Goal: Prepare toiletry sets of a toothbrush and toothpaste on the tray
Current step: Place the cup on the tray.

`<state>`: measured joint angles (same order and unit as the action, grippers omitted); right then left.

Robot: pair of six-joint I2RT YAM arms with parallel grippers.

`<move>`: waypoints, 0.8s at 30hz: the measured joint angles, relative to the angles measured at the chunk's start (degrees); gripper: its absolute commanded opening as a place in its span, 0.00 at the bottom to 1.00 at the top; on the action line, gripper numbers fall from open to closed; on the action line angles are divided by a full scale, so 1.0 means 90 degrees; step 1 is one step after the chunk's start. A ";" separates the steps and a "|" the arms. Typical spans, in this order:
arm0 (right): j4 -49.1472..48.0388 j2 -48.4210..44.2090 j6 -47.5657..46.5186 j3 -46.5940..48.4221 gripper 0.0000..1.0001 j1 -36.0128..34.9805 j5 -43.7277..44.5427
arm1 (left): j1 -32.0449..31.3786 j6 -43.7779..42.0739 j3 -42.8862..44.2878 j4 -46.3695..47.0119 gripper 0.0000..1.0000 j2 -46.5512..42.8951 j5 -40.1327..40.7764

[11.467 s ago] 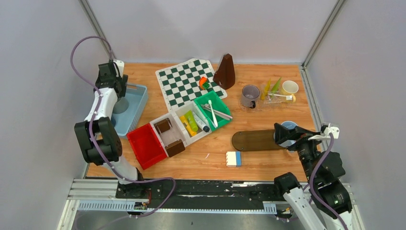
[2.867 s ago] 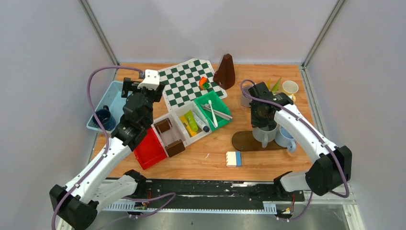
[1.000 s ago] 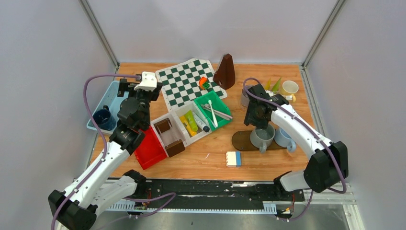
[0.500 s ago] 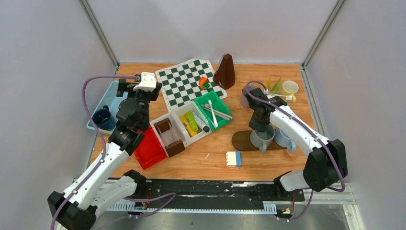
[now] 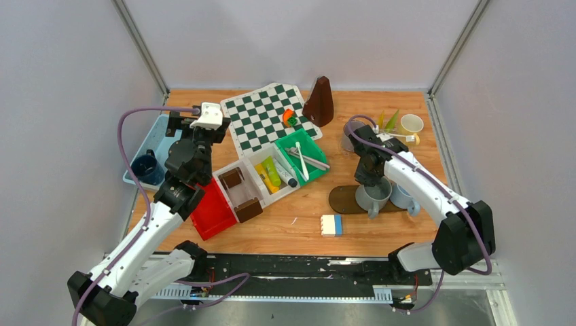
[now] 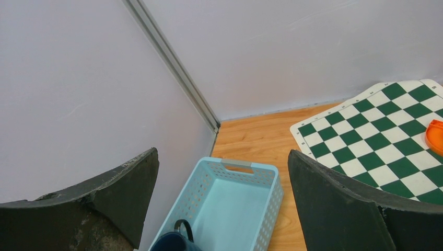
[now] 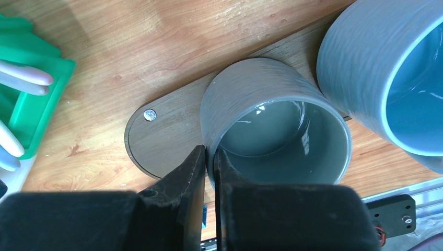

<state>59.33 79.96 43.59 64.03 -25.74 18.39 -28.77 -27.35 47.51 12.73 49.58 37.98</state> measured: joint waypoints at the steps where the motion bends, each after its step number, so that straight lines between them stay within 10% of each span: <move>1: -0.0002 -0.0029 -0.0056 -0.0015 0.00 0.0000 0.0000 | 0.0002 -0.0002 0.0000 0.0000 1.00 0.0000 0.0000; 24: -0.0384 -0.0296 -0.2528 -0.0335 0.00 0.0000 -0.0532 | 0.0019 -0.0032 -0.0049 0.0036 1.00 0.0000 -0.0002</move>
<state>55.88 77.30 20.84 61.01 -25.74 13.61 -28.60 -27.64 47.07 13.06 49.58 37.95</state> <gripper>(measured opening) 0.098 0.998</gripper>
